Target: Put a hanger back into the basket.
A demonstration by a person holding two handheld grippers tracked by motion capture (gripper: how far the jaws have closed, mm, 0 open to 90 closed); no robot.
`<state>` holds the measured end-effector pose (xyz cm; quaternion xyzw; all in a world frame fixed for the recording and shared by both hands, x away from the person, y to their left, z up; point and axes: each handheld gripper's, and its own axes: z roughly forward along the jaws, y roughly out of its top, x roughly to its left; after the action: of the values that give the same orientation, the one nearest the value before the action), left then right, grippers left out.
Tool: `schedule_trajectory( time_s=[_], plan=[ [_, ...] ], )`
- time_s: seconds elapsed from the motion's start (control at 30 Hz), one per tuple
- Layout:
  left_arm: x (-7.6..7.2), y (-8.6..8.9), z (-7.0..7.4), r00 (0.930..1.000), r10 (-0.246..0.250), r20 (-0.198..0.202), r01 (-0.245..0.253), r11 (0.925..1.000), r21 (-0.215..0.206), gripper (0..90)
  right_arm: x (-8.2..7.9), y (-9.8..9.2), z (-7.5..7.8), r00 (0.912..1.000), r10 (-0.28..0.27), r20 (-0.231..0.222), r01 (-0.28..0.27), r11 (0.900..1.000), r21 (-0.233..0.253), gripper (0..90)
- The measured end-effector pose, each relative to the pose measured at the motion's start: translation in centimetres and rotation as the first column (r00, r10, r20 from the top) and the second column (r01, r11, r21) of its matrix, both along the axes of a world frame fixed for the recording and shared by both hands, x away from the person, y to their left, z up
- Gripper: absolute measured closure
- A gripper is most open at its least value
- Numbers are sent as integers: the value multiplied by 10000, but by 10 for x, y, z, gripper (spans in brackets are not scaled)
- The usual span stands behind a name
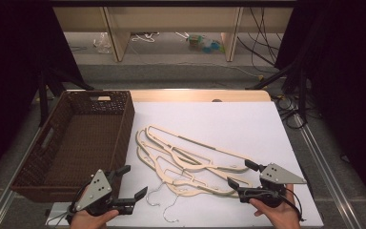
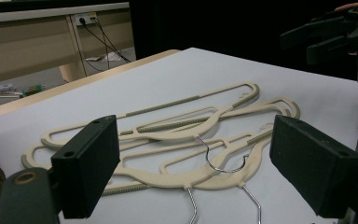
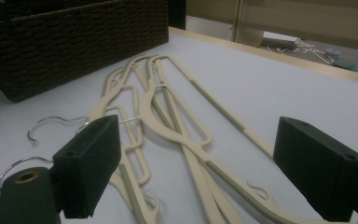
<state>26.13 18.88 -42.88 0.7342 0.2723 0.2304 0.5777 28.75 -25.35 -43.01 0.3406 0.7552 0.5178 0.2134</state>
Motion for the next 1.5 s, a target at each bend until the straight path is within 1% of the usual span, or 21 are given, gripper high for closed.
schedule_trajectory(
  time_s=[0.27, 0.37, 0.43, 0.5, 0.53, 0.6, 0.67, 0.73, 0.77, 1.0, 1.03, 1.07, 1.1, 1.13, 1.2, 1.27, 1.37, 1.4, 1.43, 1.47, 1.5],
  plan=[
    [-1, -1, 0, 10000, 12, -29, -12, 10000, -26, 159, 1, 1, -1, 9999, 86, -92, -88, 9997, -235, 177],
    [0, -2, -1, 10000, -11, -74, 10, 9998, -173, 159, 1, 0, 0, 10000, 41, -80, -43, 9996, -280, 177],
    [0, -2, -1, 10000, -6, -75, 4, 9999, -171, 159, 2, 0, 0, 10000, -26, 75, 29, 9994, -344, 177],
    [0, -1, -1, 10000, 16, -17, -16, 10000, 29, 159, 4, 0, -1, 10000, -14, -9, 13, 9990, -436, 177],
    [0, 0, 0, 10000, -3, 45, 2, 9999, 127, 159, 4, -1, -1, 9996, 48, -294, -65, 9983, -579, 184],
    [0, -1, -1, 10000, 15, -7, -15, 9999, 107, 159, 6, -1, -2, 9997, -46, -235, 34, 9987, -510, 189],
    [0, -1, -1, 10000, 21, -29, -21, 10000, 95, 159, 8, -2, -2, 9989, -171, -436, 127, 9950, -995, 196],
    [0, -2, -1, 10000, 17, -37, -17, 10000, 23, 159, 10, -2, -3, 9992, -176, -362, 136, 9940, -1082, 199],
    [0, -3, -1, 10000, 16, -42, -16, 10000, 2, 159, 13, -2, -1, 9990, -154, -415, 94, 9898, -1422, 199],
    [0, -3, 0, 10000, -38, -41, 38, 10000, 37, 159, 22, 4, 1, 9971, -153, -739, 14, 9828, -1847, 208],
    [1, -3, 0, 10000, -74, 41, 74, 9999, 106, 159, 24, 5, 1, 9973, -10, -728, -133, 9805, -1962, 211],
    [1, -5, -1, 9999, -96, -38, 96, 9999, -95, 159, 26, 7, 1, 9965, 91, -827, -265, 9768, -2124, 212],
    [0, -5, -1, 10000, -74, -9, 74, 9999, 150, 159, 28, 8, 1, 9964, 144, -834, -334, 9723, -2313, 210],
    [0, -5, -1, 9999, -82, -63, 83, 9999, 120, 159, 32, 11, 1, 9948, 272, -981, -521, 9640, -2607, 210],
    [0, -5, -1, 10000, -81, -49, 81, 9998, 157, 160, 35, 12, 2, 9938, 351, -1051, -620, 9624, -2643, 212],
    [1, -5, -1, 10000, -62, -67, 63, 9999, 160, 160, 42, 14, 3, 9932, 482, -1062, -771, 9547, -2874, 222],
    [2, -6, -2, 10000, -88, -43, 89, 9999, 92, 160, 53, 15, 5, 9892, 693, -1290, -1090, 9368, -3325, 234],
    [1, -5, -1, 10000, -38, -69, 39, 9998, 178, 160, 56, 16, 5, 9852, 744, -1542, -1239, 9315, -3421, 238],
    [1, -5, -1, 10000, -40, -46, 41, 9999, 165, 160, 62, 16, 4, 9814, 867, -1712, -1442, 9217, -3600, 240],
    [2, -5, -1, 10000, -56, 7, 56, 9997, 250, 160, 62, 16, 4, 9814, 867, -1712, -1442, 9217, -3600, 240],
    [2, -5, -2, 10000, 11, -84, -9, 9998, 185, 160, 68, 17, 3, 9776, 933, -1888, -1589, 9151, -3707, 239]
  ],
)
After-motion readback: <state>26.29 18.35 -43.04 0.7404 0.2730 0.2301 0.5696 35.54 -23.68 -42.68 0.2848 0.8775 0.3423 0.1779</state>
